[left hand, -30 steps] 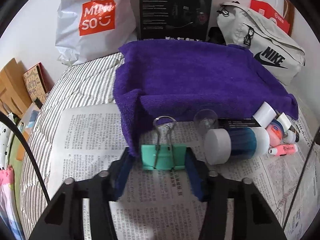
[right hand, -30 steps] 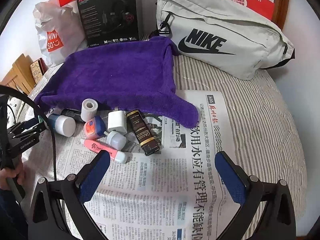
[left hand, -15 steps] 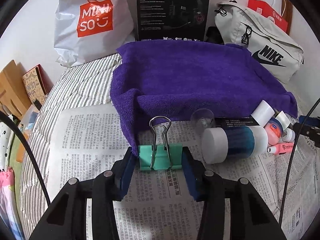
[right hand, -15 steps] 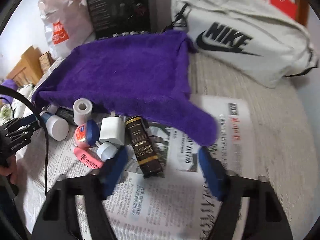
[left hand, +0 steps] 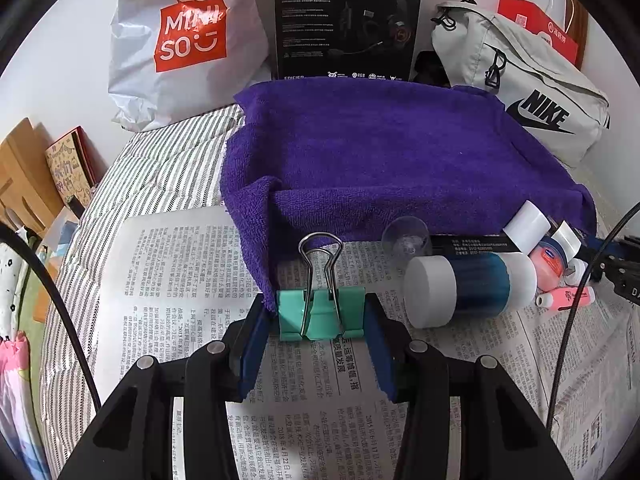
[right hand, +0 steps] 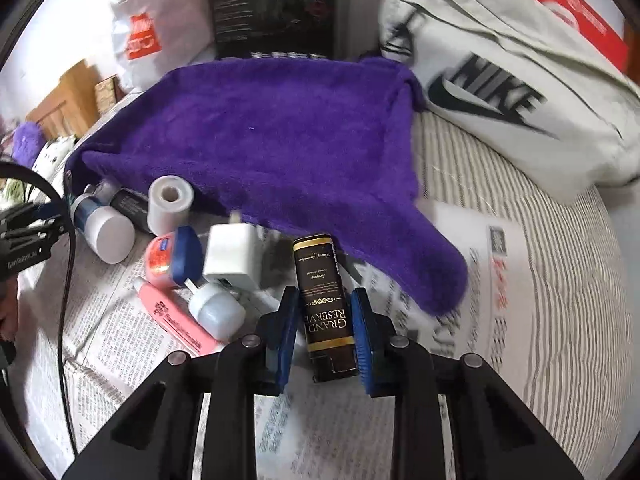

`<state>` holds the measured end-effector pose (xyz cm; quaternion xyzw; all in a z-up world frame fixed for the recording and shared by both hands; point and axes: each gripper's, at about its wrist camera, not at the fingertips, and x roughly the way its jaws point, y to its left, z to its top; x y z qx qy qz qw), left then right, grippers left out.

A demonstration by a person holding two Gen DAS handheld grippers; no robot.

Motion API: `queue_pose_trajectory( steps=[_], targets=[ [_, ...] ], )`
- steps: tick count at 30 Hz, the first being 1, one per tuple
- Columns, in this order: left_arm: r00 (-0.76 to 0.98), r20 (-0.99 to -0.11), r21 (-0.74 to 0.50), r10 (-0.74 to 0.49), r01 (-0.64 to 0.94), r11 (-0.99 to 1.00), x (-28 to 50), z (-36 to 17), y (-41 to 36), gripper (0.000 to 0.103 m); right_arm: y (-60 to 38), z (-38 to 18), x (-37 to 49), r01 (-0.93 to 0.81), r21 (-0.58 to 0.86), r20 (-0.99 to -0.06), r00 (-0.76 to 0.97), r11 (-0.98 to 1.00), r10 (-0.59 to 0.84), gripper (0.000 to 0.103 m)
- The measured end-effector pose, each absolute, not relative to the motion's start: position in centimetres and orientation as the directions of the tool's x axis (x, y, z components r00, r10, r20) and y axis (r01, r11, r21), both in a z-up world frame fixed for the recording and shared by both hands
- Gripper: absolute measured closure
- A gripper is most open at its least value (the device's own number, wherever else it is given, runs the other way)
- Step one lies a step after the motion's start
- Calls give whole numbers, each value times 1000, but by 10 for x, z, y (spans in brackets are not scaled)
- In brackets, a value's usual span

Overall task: Organize rigid objects
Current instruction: 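Close the right tool on the dark Grand Reserve box, then lift the clip with the left tool while the right tool lifts the box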

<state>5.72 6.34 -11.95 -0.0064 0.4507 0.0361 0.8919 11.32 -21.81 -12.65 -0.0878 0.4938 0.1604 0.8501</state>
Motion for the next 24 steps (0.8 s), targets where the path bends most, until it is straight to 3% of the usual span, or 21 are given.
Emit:
queue_pose_trajectory(
  steps=[24],
  targets=[
    [570, -819, 16, 59, -80, 997, 54, -116, 66, 60, -216, -126, 106, -406, 1, -900, 398, 914, 177, 79]
  ],
)
